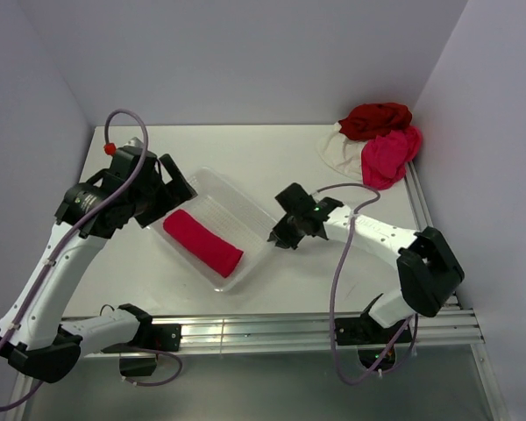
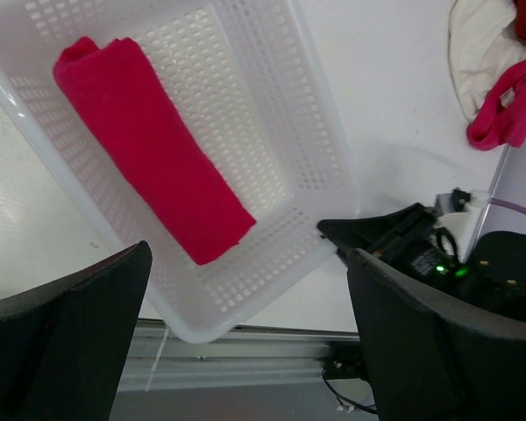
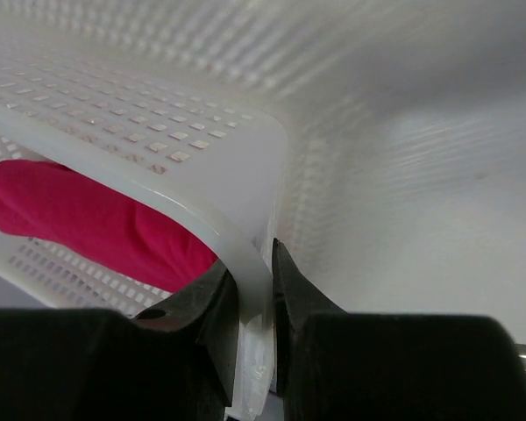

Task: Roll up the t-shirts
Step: Place the rolled tshirt into the container

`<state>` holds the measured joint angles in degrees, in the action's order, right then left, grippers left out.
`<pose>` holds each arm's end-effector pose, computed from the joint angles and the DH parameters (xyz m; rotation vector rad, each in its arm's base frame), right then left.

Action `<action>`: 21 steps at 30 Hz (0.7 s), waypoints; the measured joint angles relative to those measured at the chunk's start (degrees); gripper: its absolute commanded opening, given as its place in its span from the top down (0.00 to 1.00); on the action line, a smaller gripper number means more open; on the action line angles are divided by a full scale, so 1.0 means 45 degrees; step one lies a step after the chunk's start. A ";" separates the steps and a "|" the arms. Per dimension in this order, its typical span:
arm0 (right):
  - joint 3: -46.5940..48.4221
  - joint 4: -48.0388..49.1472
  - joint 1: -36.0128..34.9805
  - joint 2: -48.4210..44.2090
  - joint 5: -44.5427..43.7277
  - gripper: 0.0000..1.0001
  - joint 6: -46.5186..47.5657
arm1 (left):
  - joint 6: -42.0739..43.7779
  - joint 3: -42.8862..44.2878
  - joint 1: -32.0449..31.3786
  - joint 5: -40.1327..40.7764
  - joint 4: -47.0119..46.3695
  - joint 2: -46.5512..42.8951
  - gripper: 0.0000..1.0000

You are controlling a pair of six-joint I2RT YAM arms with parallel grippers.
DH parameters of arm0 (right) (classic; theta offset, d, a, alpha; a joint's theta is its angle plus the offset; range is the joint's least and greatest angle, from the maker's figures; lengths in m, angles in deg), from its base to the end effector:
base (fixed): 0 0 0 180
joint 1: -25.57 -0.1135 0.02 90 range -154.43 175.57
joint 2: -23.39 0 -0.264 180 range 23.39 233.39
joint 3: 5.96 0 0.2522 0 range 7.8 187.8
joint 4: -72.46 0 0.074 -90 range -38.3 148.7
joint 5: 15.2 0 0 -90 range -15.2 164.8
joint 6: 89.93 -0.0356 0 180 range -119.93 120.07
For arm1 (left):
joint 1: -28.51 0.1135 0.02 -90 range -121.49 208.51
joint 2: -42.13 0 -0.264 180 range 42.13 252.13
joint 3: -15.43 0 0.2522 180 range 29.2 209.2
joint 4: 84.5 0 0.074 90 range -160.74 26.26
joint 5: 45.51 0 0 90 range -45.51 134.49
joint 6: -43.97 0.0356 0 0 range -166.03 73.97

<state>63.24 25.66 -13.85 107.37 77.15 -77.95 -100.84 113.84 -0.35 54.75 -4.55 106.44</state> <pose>0.2218 0.1842 0.2153 0.9273 2.6926 0.6466 0.1698 -0.0863 0.4146 -0.6264 2.3280 -0.4905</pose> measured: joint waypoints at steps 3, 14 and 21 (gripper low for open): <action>0.0661 0.0223 -0.0962 0.0840 -0.0432 1.00 -0.1554 | -0.0049 0.0656 0.0000 0.0185 0.0471 -0.0194 0.01; 0.5600 0.1909 -0.2676 0.5707 -0.1831 1.00 -0.6164 | -0.0801 0.1486 0.0000 0.0709 0.2089 -0.1651 0.00; 1.2084 0.1511 -0.2924 1.0273 -0.2210 1.00 -0.7300 | -0.1549 0.1481 0.0000 0.0733 0.2312 -0.3347 0.00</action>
<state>117.62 32.46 -27.00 153.60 67.21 -110.80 -107.81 120.50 -0.35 58.05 5.86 91.39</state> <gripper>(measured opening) 0.223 0.995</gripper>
